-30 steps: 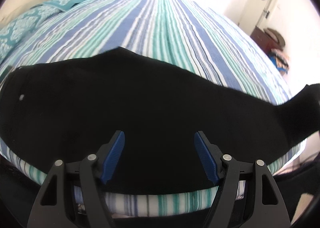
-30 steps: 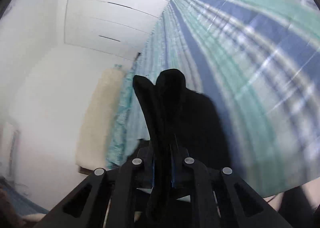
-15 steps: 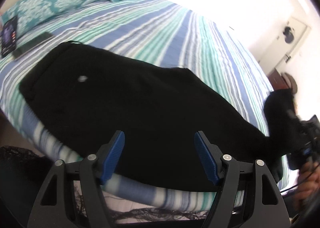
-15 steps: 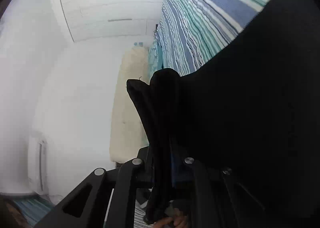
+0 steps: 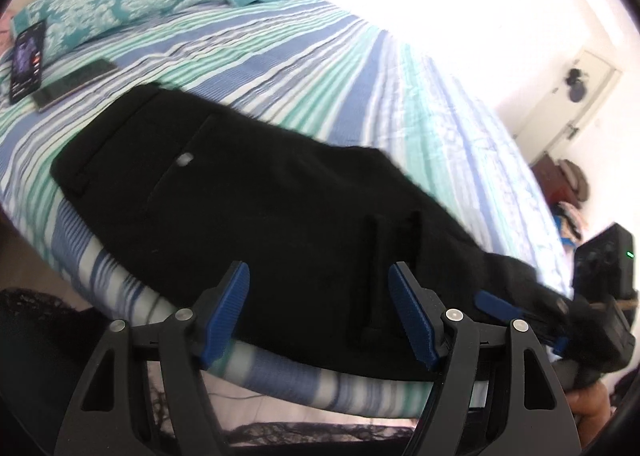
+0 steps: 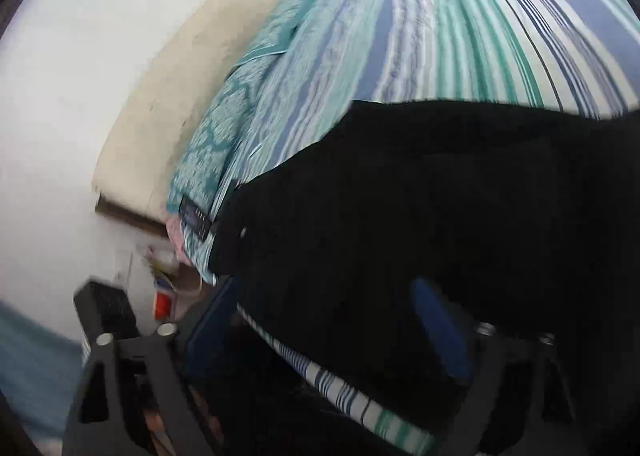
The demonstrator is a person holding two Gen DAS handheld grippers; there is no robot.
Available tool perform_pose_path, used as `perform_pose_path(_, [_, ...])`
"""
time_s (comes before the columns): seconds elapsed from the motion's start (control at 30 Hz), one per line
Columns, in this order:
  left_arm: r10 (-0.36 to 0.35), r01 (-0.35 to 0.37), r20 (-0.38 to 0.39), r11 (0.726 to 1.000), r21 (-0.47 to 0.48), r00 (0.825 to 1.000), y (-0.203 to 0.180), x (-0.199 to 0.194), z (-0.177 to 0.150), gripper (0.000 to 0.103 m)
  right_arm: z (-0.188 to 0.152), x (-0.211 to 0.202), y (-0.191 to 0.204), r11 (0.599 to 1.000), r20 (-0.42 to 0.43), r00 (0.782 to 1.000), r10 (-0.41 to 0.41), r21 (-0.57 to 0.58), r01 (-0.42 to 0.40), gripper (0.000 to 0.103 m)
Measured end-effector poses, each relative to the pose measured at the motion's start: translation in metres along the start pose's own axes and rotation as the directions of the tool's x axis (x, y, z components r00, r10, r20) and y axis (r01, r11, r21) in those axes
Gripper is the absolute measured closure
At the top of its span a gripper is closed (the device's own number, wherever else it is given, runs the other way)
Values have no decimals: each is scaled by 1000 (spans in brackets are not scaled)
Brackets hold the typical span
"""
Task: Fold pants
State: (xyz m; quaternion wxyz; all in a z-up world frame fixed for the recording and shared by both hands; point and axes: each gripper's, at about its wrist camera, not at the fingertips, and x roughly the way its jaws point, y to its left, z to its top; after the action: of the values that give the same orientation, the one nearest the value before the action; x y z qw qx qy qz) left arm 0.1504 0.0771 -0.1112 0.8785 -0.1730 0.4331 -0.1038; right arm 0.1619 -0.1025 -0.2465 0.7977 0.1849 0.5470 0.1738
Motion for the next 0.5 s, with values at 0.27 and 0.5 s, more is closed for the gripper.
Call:
perform_pose_path(0.27, [-134,160,-107,941,299,985,-78,26,-13,31,-68,-126,18,927,60,982,-178,-326,188,2])
perform_pose_path(0.5, [-26,80,-158,935,345,987,-98,64,-7,39,-101,-177,-16,947,146,962,-232,-193,258,2])
